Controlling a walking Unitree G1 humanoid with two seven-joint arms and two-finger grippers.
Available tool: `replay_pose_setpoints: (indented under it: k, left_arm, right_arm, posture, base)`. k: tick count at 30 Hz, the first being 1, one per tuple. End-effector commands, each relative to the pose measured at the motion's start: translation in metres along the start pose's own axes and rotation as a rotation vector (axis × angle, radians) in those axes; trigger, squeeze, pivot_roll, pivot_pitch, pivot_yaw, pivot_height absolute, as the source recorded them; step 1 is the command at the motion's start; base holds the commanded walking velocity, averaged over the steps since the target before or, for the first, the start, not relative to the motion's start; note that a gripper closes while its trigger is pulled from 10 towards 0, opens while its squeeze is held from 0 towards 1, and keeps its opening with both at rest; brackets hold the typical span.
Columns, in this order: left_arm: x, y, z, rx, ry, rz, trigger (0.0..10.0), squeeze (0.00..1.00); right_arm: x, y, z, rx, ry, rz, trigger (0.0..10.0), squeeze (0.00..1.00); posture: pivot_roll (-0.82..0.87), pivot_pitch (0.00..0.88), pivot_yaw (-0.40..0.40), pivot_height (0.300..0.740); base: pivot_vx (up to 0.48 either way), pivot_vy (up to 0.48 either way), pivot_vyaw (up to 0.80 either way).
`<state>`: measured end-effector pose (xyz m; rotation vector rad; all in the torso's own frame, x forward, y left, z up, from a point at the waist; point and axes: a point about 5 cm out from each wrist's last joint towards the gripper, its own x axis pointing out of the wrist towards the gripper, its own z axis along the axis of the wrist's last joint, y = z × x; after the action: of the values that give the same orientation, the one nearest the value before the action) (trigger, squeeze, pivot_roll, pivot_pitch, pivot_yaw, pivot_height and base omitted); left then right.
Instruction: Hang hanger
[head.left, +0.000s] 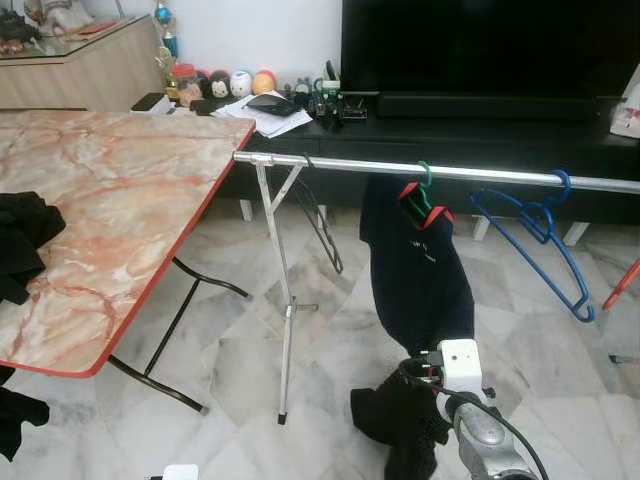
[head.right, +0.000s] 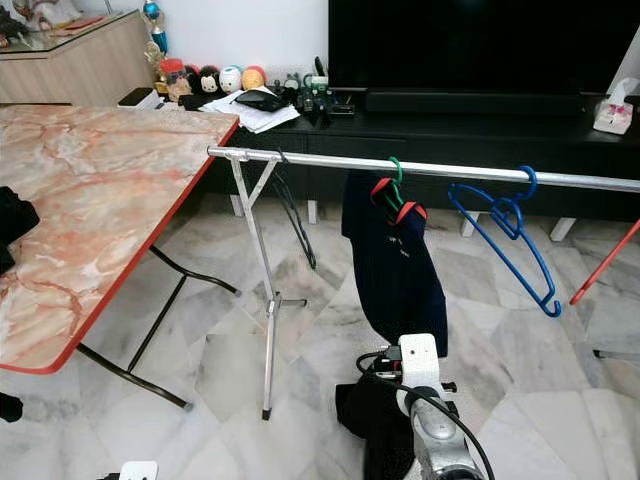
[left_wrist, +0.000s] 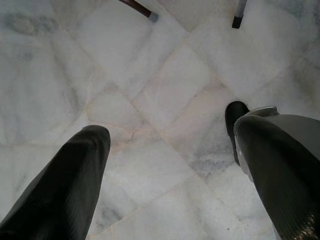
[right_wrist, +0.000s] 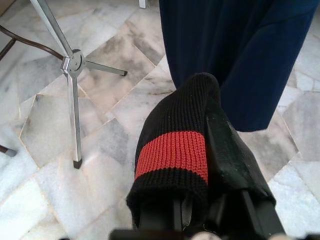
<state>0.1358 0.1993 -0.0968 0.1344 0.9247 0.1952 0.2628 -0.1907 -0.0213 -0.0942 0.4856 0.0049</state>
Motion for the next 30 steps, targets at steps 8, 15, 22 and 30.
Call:
replay_pose_setpoints:
  k: [8, 15, 22, 30]
  left_arm:
    - [-0.0007, 0.003, -0.0038, 0.001, 0.014, 0.01, 10.0, 0.0]
    - [-0.0009, 0.0032, -0.0043, 0.002, 0.015, 0.009, 10.0, 0.0]
    - [-0.0007, 0.0037, -0.0038, 0.003, 0.014, 0.011, 10.0, 0.0]
    - [-0.0005, 0.0042, -0.0033, 0.001, 0.014, 0.013, 10.0, 0.0]
  right_arm:
    - [0.0026, 0.002, 0.0066, 0.005, -0.031, 0.003, 10.0, 0.0]
    - [0.0039, 0.0026, 0.0105, 0.007, -0.048, 0.007, 10.0, 0.0]
    - [0.0047, 0.0033, 0.0122, 0.007, -0.053, 0.01, 10.0, 0.0]
    - [0.0054, 0.003, 0.0142, 0.009, -0.06, 0.008, 10.0, 0.0]
  posture:
    - [-0.14, 0.0, 0.067, 0.74]
    - [-0.14, 0.0, 0.067, 0.74]
    - [-0.14, 0.0, 0.067, 0.74]
    - [-0.14, 0.0, 0.07, 0.74]
  base:
    - [0.0, 0.0, 0.0]
    - [0.0, 0.0, 0.0]
    - [0.0, 0.0, 0.0]
    - [0.0, 0.0, 0.0]
